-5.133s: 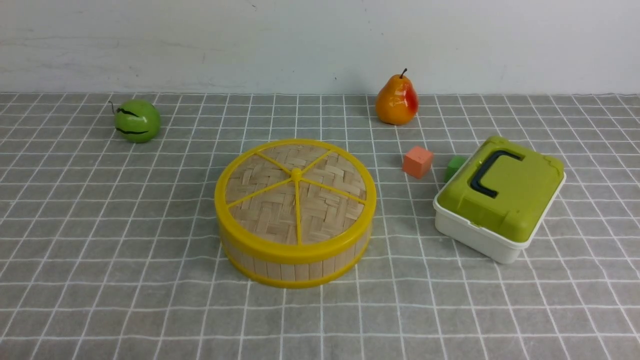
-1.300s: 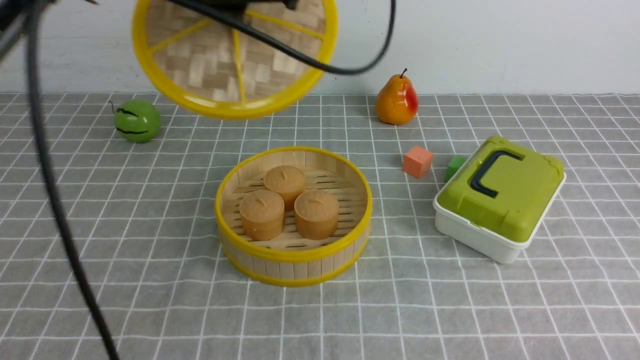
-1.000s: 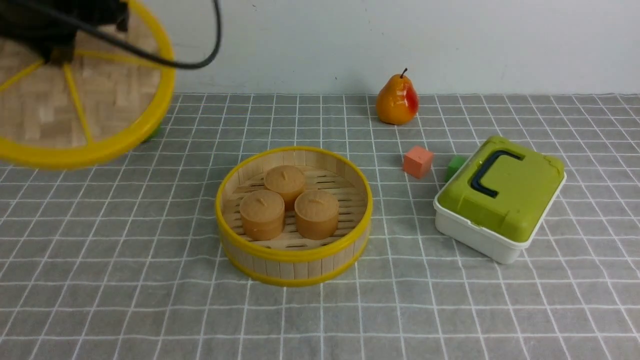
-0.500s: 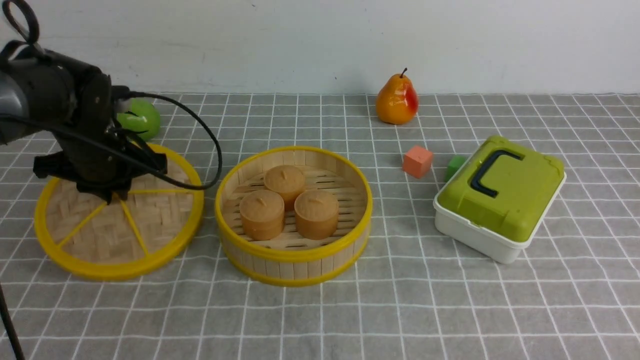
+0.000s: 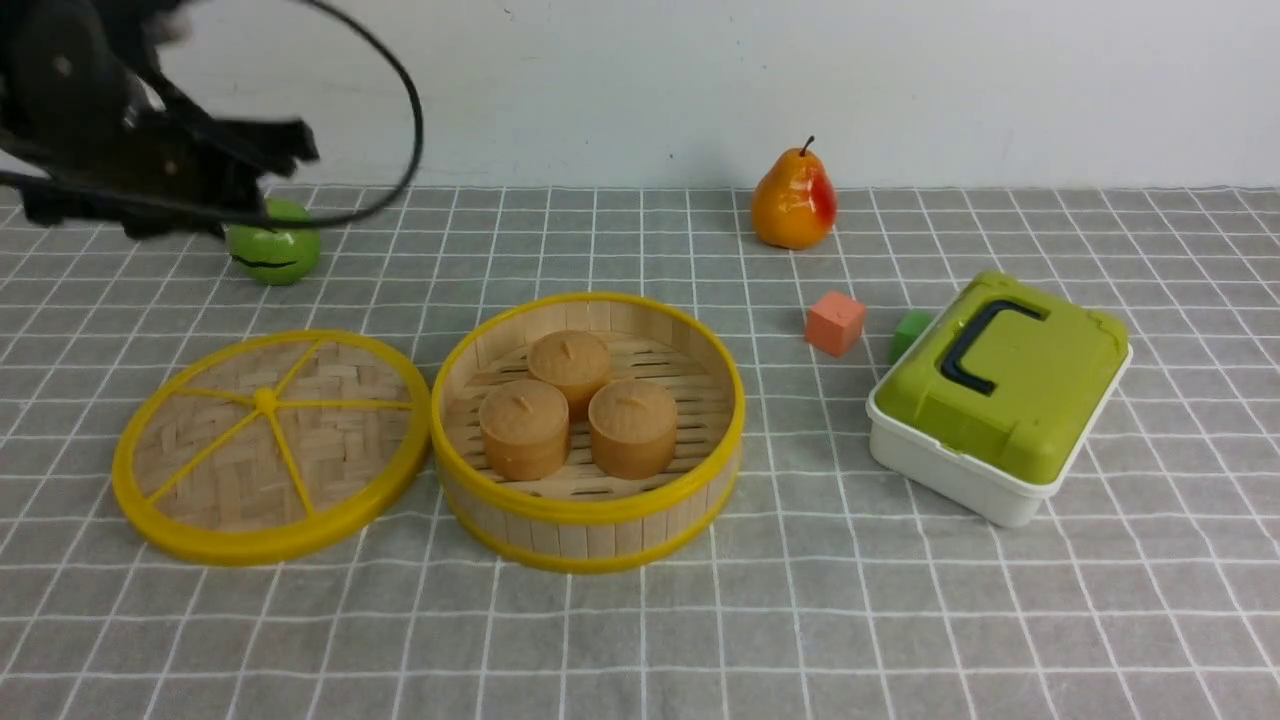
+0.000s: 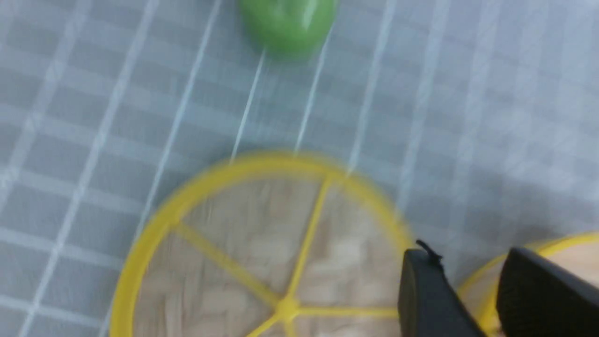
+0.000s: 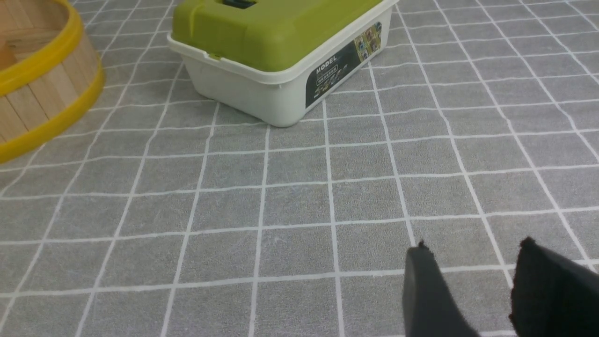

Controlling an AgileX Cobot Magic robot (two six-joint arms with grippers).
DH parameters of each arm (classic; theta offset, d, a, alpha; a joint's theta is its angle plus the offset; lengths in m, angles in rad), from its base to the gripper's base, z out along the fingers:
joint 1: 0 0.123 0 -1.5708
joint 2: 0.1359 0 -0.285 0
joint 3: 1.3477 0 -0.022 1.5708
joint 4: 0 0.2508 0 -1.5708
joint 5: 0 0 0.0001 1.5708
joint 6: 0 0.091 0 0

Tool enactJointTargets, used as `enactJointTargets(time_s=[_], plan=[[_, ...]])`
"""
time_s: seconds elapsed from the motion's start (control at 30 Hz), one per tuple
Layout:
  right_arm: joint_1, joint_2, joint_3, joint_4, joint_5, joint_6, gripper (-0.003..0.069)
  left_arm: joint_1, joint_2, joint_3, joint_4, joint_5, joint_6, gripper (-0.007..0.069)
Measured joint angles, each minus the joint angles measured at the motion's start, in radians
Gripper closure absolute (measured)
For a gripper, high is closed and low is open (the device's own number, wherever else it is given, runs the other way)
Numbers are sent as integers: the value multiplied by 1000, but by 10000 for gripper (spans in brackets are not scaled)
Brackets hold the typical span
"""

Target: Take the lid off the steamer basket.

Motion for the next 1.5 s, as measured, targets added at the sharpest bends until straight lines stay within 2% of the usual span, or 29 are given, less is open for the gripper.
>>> enactJointTargets(time_s=[0.1,0.13,0.17,0.2,0.27,0.33,0.57,0.7,0.83,1.3,1.5], plan=[[0,0,0,0,0,0,417,0,-186,7,-4,7,35,530],[0,0,0,0,0,0,417,0,-186,7,-4,7,37,537],[0,0,0,0,0,0,417,0,-315,43,-4,-6,64,601],[0,0,0,0,0,0,417,0,-315,43,-4,-8,67,601],[0,0,0,0,0,0,417,0,-490,143,-5,-64,86,637],[0,0,0,0,0,0,417,0,-586,220,-5,-95,87,637],[0,0,0,0,0,0,417,0,-1027,716,4,-246,95,637],[0,0,0,0,0,0,417,0,-1211,990,6,-248,96,637],[0,0,0,0,0,0,417,0,-1318,1155,-9,-238,96,637],[0,0,0,0,0,0,417,-2,-1347,1378,-57,-241,96,637],[0,0,0,0,0,0,417,-6,-1541,1485,-68,-339,96,637]])
